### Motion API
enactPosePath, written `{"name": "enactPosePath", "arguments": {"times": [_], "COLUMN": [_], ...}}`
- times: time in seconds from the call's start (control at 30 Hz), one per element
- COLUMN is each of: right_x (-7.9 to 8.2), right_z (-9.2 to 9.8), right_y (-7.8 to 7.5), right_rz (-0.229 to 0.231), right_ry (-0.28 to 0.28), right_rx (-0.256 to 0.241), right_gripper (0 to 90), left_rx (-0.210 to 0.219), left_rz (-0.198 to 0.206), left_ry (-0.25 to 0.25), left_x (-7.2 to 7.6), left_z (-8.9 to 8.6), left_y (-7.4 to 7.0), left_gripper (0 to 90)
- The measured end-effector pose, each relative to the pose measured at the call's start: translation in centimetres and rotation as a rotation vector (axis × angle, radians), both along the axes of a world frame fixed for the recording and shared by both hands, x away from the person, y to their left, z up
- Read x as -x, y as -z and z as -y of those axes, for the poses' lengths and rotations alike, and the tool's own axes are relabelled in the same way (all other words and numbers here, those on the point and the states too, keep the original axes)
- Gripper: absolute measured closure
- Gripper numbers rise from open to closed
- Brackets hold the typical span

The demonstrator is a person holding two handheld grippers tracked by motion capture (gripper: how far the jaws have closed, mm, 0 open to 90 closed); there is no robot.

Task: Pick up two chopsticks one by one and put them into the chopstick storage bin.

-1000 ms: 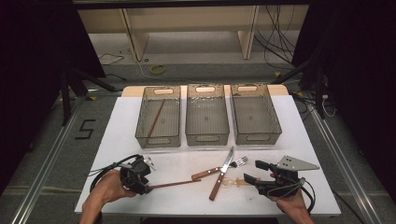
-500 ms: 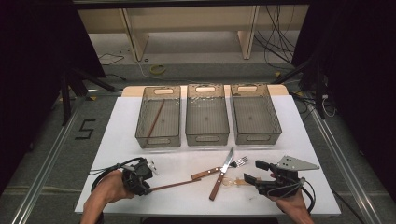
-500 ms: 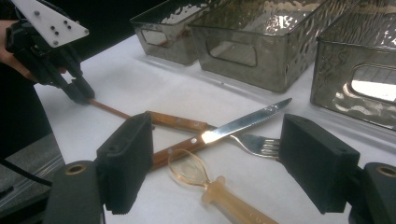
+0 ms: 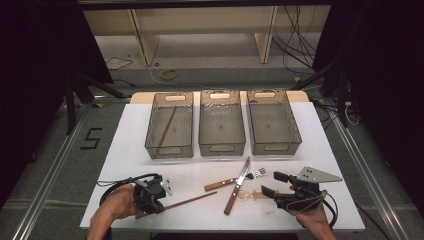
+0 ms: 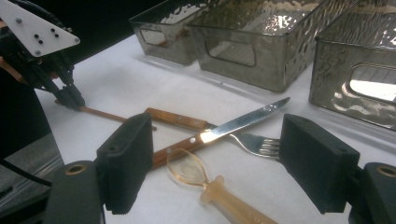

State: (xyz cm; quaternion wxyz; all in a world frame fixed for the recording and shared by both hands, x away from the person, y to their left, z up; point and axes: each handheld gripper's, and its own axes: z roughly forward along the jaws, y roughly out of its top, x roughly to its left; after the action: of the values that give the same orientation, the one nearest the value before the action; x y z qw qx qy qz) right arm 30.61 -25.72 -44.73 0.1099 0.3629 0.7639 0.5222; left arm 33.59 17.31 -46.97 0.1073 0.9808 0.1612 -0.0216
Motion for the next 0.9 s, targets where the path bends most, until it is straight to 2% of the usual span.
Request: {"name": "enactPosePath", "arguments": {"times": [0.1,0.3,0.53,0.73,0.9], "right_x": [0.0,0.0,0.0,0.0,0.0], "right_z": [0.0,0.0,0.0,0.0,0.0], "right_y": [0.0,0.0,0.0,0.0,0.0], "right_rz": [0.001,0.001,0.000,0.000,0.000], "right_ry": [0.000,0.000,0.001,0.000,0.000], "right_rx": [0.000,-0.003,-0.001,0.000,-0.001], "right_gripper": [27.2,27.2,27.2,27.2,27.3], "left_rx": [0.005,0.071,0.153,0.196,0.253], "left_rz": [0.014,0.054,0.100,0.109,0.130], "left_ry": [0.000,-0.030,-0.109,-0.168,-0.256], "left_x": [0.0,0.0,-0.5,-0.9,-1.4], "left_z": [0.1,-0.2,-0.6,-0.7,-0.9], "left_y": [-0.4,-1.6,-2.5,-3.2,-3.8], "left_gripper": [83.2,83.2,83.2,83.2,83.2]}}
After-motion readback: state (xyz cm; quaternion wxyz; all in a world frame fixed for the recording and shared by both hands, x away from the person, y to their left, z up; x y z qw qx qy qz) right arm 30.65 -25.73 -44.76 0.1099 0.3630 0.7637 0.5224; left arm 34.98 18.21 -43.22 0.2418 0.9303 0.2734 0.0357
